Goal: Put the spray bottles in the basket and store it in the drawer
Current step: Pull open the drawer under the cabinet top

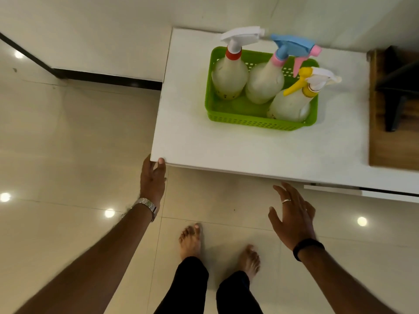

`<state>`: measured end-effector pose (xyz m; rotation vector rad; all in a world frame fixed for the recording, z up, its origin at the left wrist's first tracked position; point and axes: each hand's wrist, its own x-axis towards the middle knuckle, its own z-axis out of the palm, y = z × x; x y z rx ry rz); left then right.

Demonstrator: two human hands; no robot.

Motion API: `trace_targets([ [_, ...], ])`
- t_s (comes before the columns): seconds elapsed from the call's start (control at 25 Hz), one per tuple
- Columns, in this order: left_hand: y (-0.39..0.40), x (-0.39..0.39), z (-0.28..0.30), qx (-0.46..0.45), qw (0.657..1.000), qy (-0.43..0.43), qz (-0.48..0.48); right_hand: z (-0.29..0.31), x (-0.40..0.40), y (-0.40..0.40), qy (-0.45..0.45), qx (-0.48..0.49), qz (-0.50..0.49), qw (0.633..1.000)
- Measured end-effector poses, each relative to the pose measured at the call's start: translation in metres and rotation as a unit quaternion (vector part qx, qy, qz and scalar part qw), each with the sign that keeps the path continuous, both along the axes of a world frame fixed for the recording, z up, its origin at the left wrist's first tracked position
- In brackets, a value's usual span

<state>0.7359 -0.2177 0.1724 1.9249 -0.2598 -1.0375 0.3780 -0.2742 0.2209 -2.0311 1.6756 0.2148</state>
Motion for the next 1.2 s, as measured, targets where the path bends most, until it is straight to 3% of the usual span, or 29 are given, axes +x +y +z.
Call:
trace_targets([
  [0.2,0.000,-0.005,-0.005,0.007,0.999,-0.052,0.000,0.001,0.015,0.008,0.009,-0.002,0.017,1.000],
  [0.48,0.014,0.001,0.013,0.102,0.973,-0.197,-0.071,0.008,0.016,0.017,-0.015,-0.040,0.036,0.998],
  [0.56,0.032,-0.019,0.019,0.089,0.936,-0.305,-0.152,0.007,0.012,0.013,0.000,-0.033,0.030,0.999],
  [0.64,0.049,-0.051,0.027,0.029,0.871,-0.390,-0.296,0.004,0.007,0.008,0.020,-0.013,0.029,0.999],
  [0.72,0.056,-0.078,0.029,-0.008,0.789,-0.410,-0.457,-0.004,0.001,0.003,0.051,0.009,0.047,0.998],
  [0.8,0.048,-0.091,0.026,0.041,0.723,-0.391,-0.567,-0.011,-0.003,0.002,0.071,0.036,0.058,0.995],
  [0.88,0.036,-0.099,0.025,0.103,0.678,-0.387,-0.616,-0.017,-0.007,0.005,0.089,0.069,0.064,0.992],
  [1.0,0.034,-0.109,0.029,0.136,0.657,-0.403,-0.622,-0.016,-0.011,0.011,0.109,0.090,0.091,0.986],
  [1.2,0.063,-0.126,0.037,0.167,0.671,-0.385,-0.611,-0.003,-0.019,0.031,0.103,0.118,0.114,0.981],
])
